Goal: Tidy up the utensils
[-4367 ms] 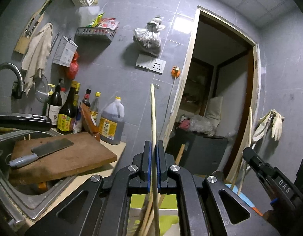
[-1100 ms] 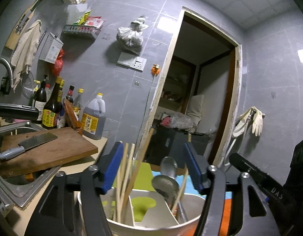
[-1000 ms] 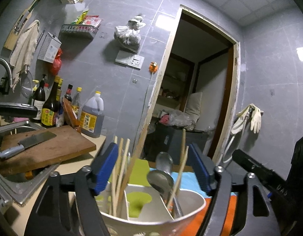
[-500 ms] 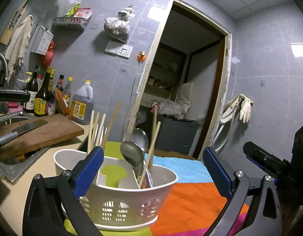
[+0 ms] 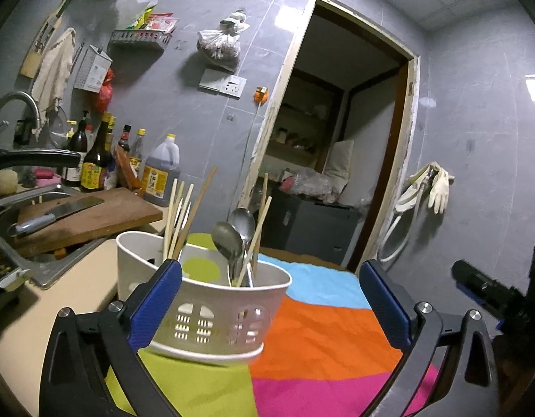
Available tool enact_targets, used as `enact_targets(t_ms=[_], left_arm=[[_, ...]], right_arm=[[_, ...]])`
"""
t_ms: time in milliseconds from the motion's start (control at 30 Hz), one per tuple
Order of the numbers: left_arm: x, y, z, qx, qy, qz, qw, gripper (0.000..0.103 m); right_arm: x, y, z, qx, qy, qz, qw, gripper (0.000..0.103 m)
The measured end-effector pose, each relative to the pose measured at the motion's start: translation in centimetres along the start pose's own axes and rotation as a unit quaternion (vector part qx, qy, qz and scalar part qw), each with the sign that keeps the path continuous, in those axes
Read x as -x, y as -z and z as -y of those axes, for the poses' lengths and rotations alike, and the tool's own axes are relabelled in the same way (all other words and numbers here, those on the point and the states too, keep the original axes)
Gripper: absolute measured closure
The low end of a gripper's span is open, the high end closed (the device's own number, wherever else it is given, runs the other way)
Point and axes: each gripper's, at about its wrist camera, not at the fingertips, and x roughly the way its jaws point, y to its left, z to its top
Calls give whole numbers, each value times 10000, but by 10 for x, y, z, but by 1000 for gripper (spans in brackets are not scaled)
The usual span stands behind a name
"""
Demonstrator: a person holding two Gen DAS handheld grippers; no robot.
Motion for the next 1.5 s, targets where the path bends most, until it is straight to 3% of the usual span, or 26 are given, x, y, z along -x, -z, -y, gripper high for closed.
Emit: enact_targets(t_ms=[467,767,1033,1300,1500], left_arm=[[49,12,48,-685,-293,-19,9972,3],[72,34,50,-682,-668,-44,9954,3],[87,54,43,-618,-857,118,9943,3],[89,69,48,-845,-769,129,9934,3],[80,73,47,-711,-660,-14,9953,3]], right_arm=[[66,2,-10,515,341,-31,9981,0],[95,23,-16,692,725,76,9949,0],[101,41,-22,934,1195,245,9881,0],[97,56,-20,1014,1388,257,9848,0],[90,62,-15,816,1362,91,9873,0]])
